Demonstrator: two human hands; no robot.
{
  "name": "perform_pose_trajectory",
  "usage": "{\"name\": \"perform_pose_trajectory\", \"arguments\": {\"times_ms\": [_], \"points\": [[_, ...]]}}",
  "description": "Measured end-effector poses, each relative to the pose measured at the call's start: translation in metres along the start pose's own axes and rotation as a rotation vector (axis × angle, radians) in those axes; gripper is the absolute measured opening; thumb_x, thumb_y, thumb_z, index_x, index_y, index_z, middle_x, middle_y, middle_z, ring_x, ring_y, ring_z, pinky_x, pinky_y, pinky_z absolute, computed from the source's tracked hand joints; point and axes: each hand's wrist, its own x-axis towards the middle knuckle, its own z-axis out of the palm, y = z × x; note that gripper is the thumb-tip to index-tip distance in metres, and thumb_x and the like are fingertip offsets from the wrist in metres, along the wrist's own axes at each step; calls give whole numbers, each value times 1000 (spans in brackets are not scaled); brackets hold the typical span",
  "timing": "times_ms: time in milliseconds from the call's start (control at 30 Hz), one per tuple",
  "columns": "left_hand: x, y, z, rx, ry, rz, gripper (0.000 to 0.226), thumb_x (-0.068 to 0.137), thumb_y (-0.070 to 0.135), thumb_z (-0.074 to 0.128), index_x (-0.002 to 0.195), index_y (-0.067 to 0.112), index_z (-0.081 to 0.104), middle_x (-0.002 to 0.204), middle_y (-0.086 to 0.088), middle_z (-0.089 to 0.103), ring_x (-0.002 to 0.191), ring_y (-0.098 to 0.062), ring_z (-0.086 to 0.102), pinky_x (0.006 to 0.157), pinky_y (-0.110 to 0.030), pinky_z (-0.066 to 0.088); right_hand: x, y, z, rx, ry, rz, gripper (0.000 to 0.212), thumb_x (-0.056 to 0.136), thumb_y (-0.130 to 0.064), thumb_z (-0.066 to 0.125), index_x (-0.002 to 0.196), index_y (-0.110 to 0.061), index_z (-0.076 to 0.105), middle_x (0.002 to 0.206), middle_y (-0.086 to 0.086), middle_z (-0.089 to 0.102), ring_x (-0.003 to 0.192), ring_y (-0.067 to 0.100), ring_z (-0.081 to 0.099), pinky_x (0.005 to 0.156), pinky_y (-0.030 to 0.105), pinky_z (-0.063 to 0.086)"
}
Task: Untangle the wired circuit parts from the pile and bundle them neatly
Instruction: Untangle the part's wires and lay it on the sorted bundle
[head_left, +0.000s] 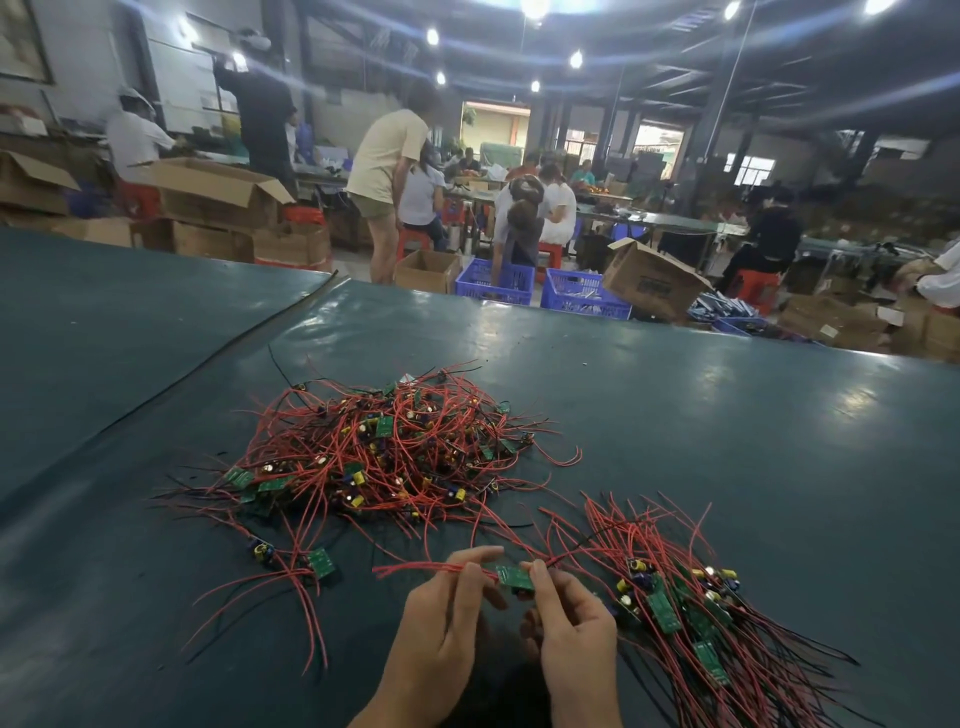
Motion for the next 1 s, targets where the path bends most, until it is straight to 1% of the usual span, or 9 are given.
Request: {"name": "perform_pose_trajectory", "arguments": {"times_ms": [100,233,333,467,533,633,767,900,1000], "points": [[1,1,1,-56,109,-8,33,95,41,39,97,22,66,79,-3,70,50,-15,59,48,-21,45,2,1,-2,-14,26,-20,16,91,-16,65,77,-10,72,50,1,59,43,11,52,38,22,41],[3,1,3,-124,207,-76,30,93,31,42,86,16,68,73,-3,69,47,-15,58,45,-19,44,3,3,-1,8,62,-63,19,92,-14,63,77,-11,74,57,5,67,39,11,49,35,22,38],[6,-1,1,-181,254,-130,31,97,25,45,81,17,71,70,-4,69,48,-14,57,45,-21,44,7,1,-3,132,152,-31,18,93,-11,62,79,-5,71,66,6,71,39,7,46,34,20,34],[11,-1,-5,-270,308,-201,35,90,36,45,83,14,71,71,-5,70,50,-12,57,43,-22,44,15,0,-13,266,284,-6,15,91,-13,65,79,-6,69,54,0,63,37,3,44,32,19,35],[15,-2,-11,-329,339,-248,35,88,38,45,83,14,72,70,-6,69,52,-13,58,43,-21,44,18,-2,-18,330,314,-19,12,92,-13,64,84,-7,70,57,-2,66,37,3,44,32,19,35],[16,-1,-17,-359,277,-319,34,90,39,46,84,19,73,75,-6,72,59,-16,66,44,-23,48,19,-3,-21,336,321,-55,12,94,-13,62,86,-9,69,63,-3,68,39,3,45,33,19,35],[12,4,-11,-428,112,-402,26,87,31,57,103,14,68,90,-9,75,67,-24,70,47,-26,52,16,-2,-19,328,322,-71,11,95,-18,61,90,-11,68,54,-5,62,37,4,45,33,19,36],[11,1,-4,-467,145,-471,29,74,22,71,96,2,71,84,-15,75,70,-24,72,50,-25,54,16,-3,-19,326,332,-71,9,93,-19,63,90,-11,67,50,-7,59,36,3,44,32,19,36],[10,0,0,-515,151,-494,34,68,24,74,92,0,72,85,-18,74,70,-26,72,52,-25,55,12,0,-13,218,219,-46,13,88,-19,69,78,-11,70,49,-1,54,36,5,40,34,19,32]]}}
